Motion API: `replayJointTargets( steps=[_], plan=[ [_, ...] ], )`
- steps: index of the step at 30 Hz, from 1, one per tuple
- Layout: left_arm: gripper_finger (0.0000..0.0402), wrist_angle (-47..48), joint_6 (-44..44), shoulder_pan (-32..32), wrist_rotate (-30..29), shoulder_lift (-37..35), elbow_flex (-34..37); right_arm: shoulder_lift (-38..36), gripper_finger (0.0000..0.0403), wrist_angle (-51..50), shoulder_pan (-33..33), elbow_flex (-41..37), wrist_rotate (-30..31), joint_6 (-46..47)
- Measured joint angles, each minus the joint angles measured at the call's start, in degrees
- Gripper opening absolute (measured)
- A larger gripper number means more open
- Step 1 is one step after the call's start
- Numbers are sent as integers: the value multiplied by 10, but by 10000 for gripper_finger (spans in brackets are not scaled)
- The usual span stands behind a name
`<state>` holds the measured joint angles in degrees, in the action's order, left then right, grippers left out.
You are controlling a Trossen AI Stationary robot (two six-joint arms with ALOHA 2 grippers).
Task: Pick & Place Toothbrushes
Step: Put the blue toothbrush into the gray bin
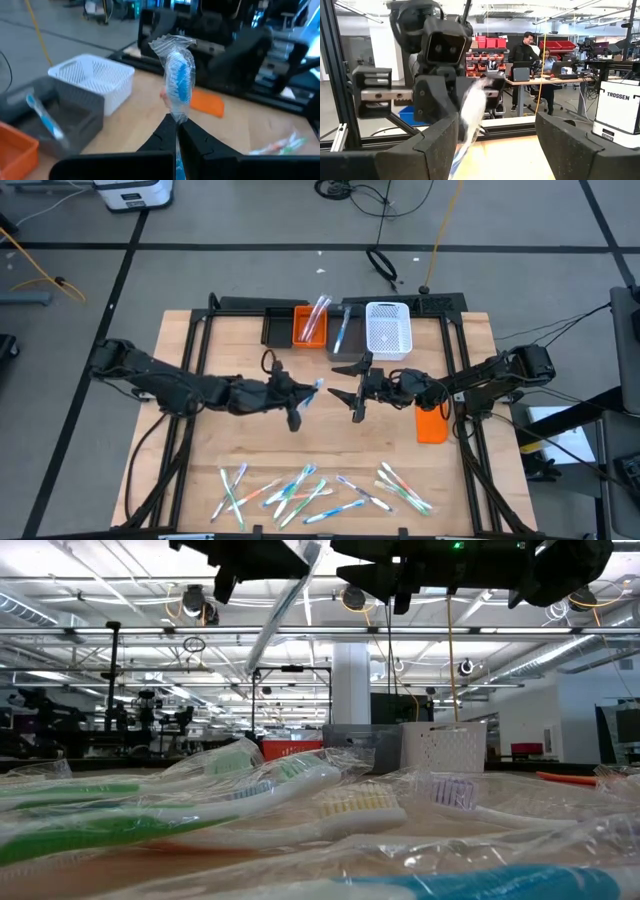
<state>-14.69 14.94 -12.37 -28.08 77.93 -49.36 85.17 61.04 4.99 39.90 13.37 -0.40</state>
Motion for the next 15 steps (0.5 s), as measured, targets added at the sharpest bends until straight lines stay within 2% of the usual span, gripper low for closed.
replayJointTargets(
  steps=[4, 8, 15],
  plan=[
    [1, -32, -26, 11, 3, 1, 0, 0, 254, 9, 0, 0, 0, 5],
    [1, -74, -35, 25, 43, 20, 0, 0, 254, 11, 0, 0, -1, 17],
    [1, -125, -43, 42, 67, 60, 0, 0, 254, 12, 0, 0, -2, 17]
  ],
)
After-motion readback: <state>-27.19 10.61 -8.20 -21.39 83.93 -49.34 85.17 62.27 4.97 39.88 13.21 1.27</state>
